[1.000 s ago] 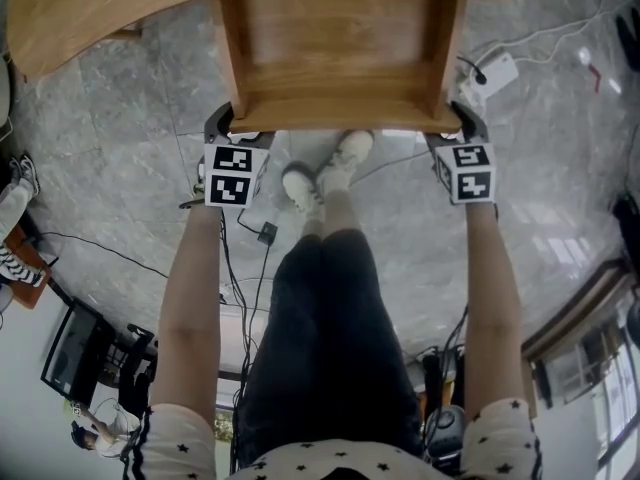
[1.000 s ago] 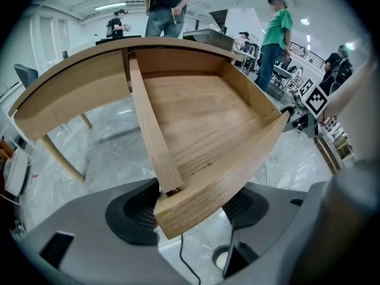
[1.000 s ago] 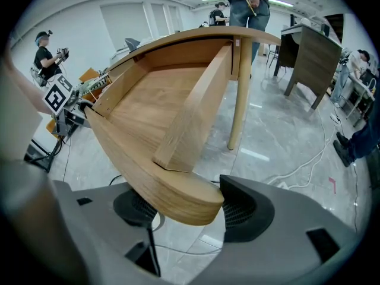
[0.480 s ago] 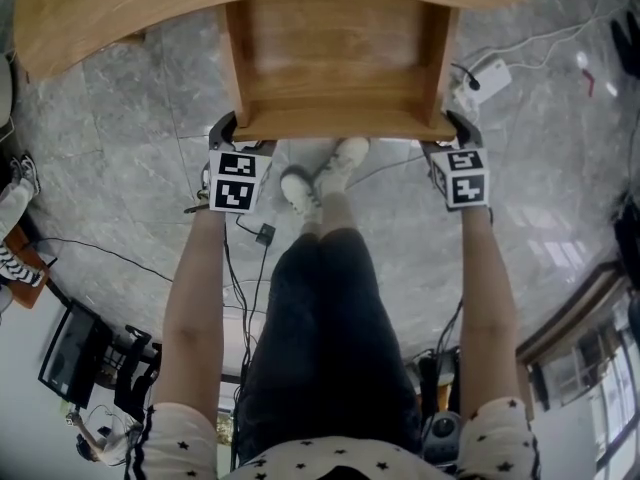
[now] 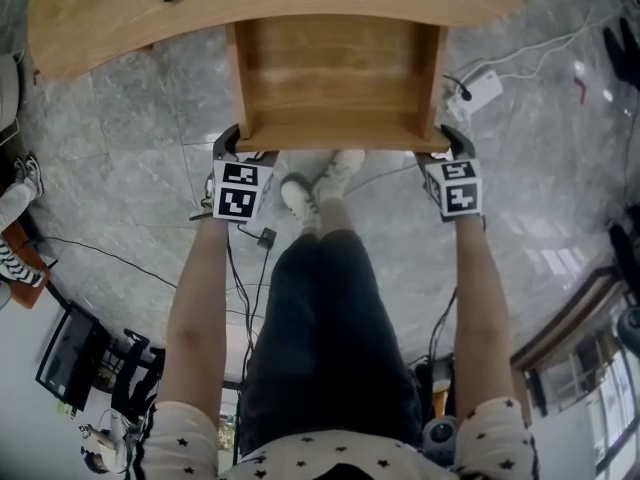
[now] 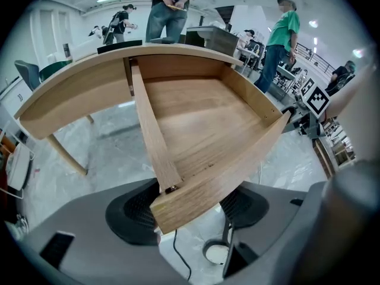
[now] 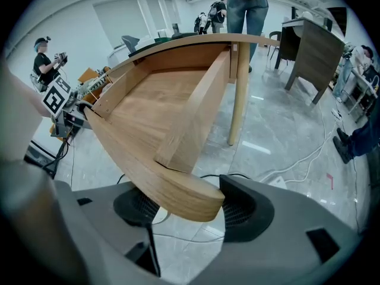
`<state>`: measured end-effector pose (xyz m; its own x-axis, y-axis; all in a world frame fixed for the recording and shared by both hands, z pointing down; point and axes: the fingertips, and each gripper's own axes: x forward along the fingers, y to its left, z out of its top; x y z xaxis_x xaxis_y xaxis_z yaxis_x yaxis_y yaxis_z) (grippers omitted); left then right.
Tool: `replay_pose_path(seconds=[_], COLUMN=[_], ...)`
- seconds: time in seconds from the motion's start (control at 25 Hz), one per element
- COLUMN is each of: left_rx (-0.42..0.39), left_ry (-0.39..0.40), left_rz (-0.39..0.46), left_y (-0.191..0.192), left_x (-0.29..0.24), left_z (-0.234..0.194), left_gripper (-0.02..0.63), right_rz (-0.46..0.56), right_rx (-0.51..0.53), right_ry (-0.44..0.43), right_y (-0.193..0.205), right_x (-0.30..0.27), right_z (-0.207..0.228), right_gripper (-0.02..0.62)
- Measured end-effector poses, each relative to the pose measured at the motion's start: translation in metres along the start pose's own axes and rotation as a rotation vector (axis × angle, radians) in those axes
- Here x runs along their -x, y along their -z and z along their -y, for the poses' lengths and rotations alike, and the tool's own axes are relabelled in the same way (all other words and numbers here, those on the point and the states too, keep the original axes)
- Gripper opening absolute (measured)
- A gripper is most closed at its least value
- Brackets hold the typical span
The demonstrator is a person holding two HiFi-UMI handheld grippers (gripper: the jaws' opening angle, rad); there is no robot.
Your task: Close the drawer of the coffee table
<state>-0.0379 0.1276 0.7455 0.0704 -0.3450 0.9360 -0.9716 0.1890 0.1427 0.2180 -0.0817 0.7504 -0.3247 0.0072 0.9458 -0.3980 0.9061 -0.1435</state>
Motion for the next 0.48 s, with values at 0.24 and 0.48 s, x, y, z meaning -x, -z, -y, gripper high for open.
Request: replay_pose_path(seconds=[0.24,0.48], left_rx=[0.004,0.009], left_ry=[0.004,0.006], left_rz=[-0.012,-0.013], left_y=[-0.005,-0.01], left_x=[0.009,0.018], left_z=[0.002,0.002], left_gripper=[0.319,0.319], right_rz=[-0.009,-0.01], right_rx=[-0.008,-0.015], right_ry=[-0.006,-0.016], right_y=[-0.003,-0.009], right_x=[0.01,0.019], right_z=[0.0,-0.002], right_gripper=[0.282,0.282])
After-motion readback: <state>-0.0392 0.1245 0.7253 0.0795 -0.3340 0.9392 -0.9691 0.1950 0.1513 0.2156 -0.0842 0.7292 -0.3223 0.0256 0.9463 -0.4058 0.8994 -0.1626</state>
